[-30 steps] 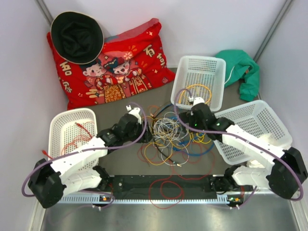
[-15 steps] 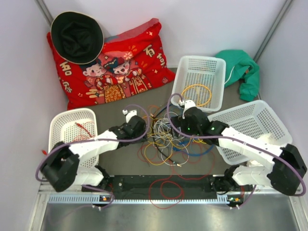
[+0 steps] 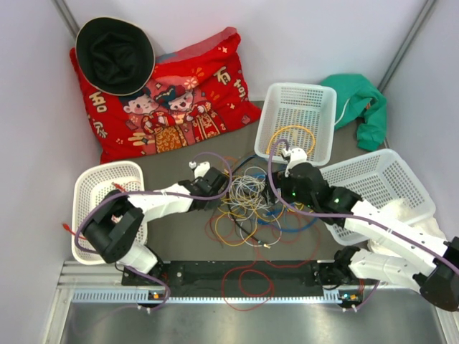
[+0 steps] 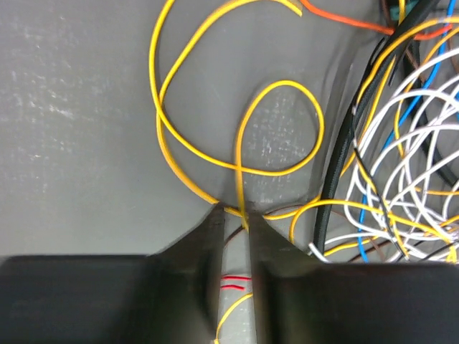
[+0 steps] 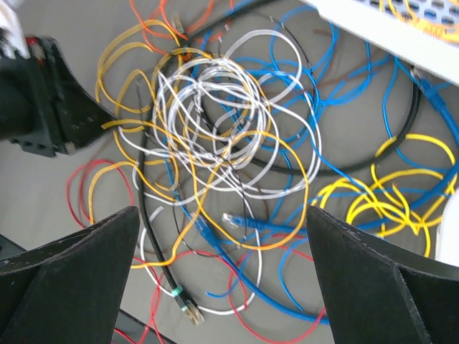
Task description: Untangle the cables
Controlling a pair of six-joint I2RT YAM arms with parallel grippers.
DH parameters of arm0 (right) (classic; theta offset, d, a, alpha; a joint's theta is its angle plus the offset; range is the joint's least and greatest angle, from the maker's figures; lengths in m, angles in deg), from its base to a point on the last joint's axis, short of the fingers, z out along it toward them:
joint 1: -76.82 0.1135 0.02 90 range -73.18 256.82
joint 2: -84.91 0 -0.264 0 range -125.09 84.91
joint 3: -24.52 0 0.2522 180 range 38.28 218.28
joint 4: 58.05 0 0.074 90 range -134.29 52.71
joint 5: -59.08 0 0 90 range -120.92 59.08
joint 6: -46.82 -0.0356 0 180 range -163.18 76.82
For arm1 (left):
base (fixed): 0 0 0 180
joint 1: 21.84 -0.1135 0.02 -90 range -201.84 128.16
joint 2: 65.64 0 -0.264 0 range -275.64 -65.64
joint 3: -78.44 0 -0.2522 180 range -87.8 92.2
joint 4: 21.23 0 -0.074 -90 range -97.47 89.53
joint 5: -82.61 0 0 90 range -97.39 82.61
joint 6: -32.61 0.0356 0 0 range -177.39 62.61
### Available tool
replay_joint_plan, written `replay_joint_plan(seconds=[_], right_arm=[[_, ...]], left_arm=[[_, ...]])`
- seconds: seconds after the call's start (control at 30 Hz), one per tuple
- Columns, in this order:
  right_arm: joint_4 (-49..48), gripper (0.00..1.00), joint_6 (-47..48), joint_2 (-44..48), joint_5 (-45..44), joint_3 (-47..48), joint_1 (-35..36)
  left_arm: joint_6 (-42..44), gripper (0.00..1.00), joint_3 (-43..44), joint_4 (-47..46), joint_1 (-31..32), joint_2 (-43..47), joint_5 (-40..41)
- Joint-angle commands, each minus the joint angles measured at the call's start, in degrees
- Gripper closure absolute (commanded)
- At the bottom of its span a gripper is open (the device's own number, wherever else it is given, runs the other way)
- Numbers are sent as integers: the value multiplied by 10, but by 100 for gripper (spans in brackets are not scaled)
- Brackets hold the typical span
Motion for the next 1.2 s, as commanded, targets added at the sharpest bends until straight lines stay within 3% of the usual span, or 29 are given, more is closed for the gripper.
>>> replay_joint_plan(seconds=[0.0, 0.03, 0.1, 0.27, 0.6, 0.83, 1.17], right_arm=[[7, 2, -8, 12, -11, -3, 7], [6, 2, -8, 13, -11, -3, 7], [5, 2, -9, 14, -10, -2, 8], [15, 2, -9, 21, -12, 7, 7], [0, 4, -8, 86, 21, 14, 9], [-75, 5, -18, 126, 109, 33, 13], [-169, 5, 19, 109, 132, 53, 21]], left_arm=[[-9, 85, -25, 21, 8, -14, -10], [-9, 86, -26, 25, 9, -13, -7], [-6, 100, -24, 38, 10, -6, 2], [22, 100, 11, 69, 11, 28, 22], [135, 100, 141, 35, 9, 267, 47], [176, 100, 244, 41, 9, 278, -23], [176, 100, 313, -1, 9, 272, -104]])
